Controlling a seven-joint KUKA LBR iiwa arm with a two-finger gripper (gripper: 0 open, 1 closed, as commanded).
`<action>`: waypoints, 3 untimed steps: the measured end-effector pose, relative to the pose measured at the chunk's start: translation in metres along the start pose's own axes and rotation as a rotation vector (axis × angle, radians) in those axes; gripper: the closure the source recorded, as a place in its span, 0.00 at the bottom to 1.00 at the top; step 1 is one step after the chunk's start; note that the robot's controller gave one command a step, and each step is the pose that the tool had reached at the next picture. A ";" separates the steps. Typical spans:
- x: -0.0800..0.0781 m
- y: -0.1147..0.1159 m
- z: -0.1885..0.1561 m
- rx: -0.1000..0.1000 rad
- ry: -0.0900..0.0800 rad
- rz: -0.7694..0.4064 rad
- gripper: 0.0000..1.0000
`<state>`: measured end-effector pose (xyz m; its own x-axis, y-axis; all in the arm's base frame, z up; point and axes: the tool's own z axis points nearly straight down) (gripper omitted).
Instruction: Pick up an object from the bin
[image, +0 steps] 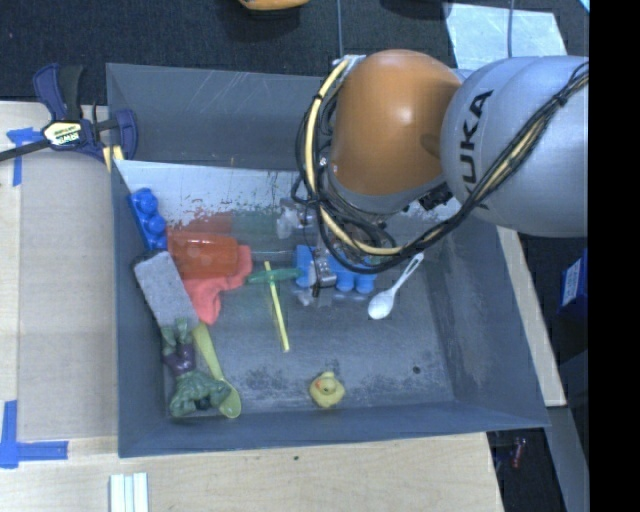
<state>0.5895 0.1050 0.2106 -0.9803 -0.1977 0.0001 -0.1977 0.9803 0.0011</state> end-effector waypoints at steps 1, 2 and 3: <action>-0.003 -0.020 0.012 0.001 -0.005 -0.104 0.00; -0.010 -0.055 -0.008 0.000 -0.012 0.184 0.00; -0.015 -0.071 0.013 -0.001 -0.006 0.190 0.00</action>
Offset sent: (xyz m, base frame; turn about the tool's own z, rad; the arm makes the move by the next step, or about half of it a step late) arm 0.0259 -0.0657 0.0173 0.1480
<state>0.6179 0.0380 0.1972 -0.9999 -0.0091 -0.0058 -0.0091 1.0000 0.0024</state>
